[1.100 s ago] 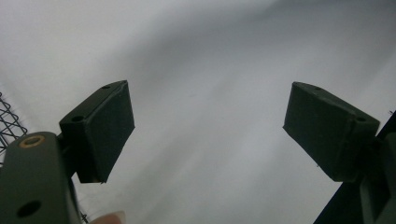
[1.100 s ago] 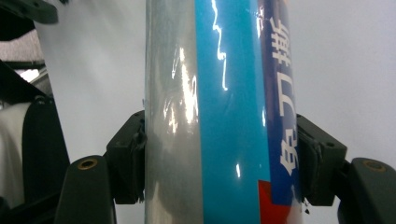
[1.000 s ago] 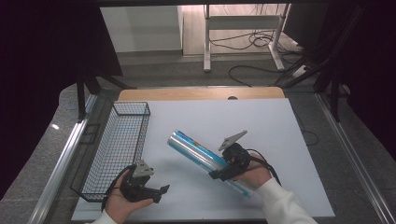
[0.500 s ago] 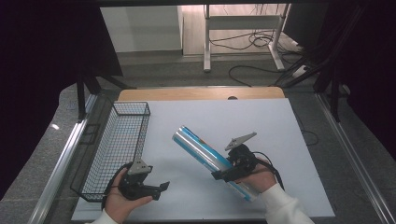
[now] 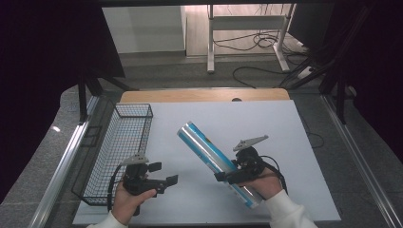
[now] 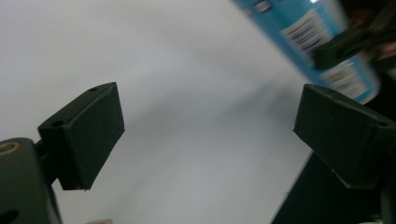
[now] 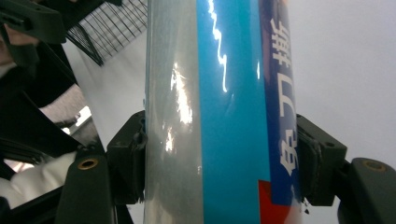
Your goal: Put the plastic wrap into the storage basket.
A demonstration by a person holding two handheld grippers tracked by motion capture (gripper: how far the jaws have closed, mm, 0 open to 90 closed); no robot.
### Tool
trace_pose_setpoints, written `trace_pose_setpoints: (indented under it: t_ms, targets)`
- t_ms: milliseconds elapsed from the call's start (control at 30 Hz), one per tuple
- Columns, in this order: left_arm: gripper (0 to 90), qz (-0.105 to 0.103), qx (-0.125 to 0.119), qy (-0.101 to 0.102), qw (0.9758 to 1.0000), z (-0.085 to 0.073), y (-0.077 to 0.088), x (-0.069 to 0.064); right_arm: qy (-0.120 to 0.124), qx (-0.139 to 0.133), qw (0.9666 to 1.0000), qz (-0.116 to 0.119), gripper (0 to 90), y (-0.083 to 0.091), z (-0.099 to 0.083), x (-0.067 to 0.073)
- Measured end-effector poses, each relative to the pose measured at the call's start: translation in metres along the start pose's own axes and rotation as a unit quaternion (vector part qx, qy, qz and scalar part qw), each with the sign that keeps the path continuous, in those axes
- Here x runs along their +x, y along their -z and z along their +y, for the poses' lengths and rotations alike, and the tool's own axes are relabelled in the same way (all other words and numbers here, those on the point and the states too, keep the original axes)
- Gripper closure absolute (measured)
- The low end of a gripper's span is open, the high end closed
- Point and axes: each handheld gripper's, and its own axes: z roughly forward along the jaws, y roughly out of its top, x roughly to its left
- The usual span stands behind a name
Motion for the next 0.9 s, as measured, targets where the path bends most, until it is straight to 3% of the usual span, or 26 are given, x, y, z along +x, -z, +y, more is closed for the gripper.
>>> trace_pose_setpoints:
  t_ms: [33, 167, 300, 433, 567, 700, 833, 900]
  targets:
    - [7.9, -0.023, -0.006, 0.012, 0.9996, 0.004, -0.003, -0.001, -0.003, -0.003, 1.0000, 0.004, 32.3, 0.000, 0.000, 0.000]
    - [5.8, -0.076, -0.020, 0.038, 0.9962, 0.014, -0.011, -0.002, -0.005, -0.014, 0.9998, 0.012, 32.3, -0.002, 0.002, 0.004]
    - [5.0, -0.096, -0.030, 0.044, 0.9940, 0.022, -0.022, -0.005, -0.011, -0.023, 0.9994, 0.025, 32.3, -0.005, 0.003, 0.007]
    - [5.0, -0.102, -0.042, 0.046, 0.9928, 0.027, -0.033, -0.009, -0.013, -0.031, 0.9990, 0.030, 32.3, -0.007, 0.004, 0.010]
    - [5.2, -0.126, -0.051, 0.063, 0.9887, 0.032, -0.044, -0.011, -0.022, -0.044, 0.9980, 0.039, 32.3, -0.010, 0.005, 0.012]
    - [5.6, -0.141, -0.049, 0.074, 0.9860, 0.036, -0.056, -0.012, -0.022, -0.050, 0.9976, 0.043, 32.3, -0.014, 0.006, 0.015]
    - [8.0, -0.145, -0.055, 0.083, 0.9844, 0.037, -0.064, -0.013, -0.019, -0.054, 0.9972, 0.048, 32.3, -0.019, 0.006, 0.020]
    - [9.6, -0.143, -0.054, 0.081, 0.9849, 0.037, -0.067, -0.015, -0.017, -0.058, 0.9970, 0.048, 32.3, -0.023, 0.007, 0.023]
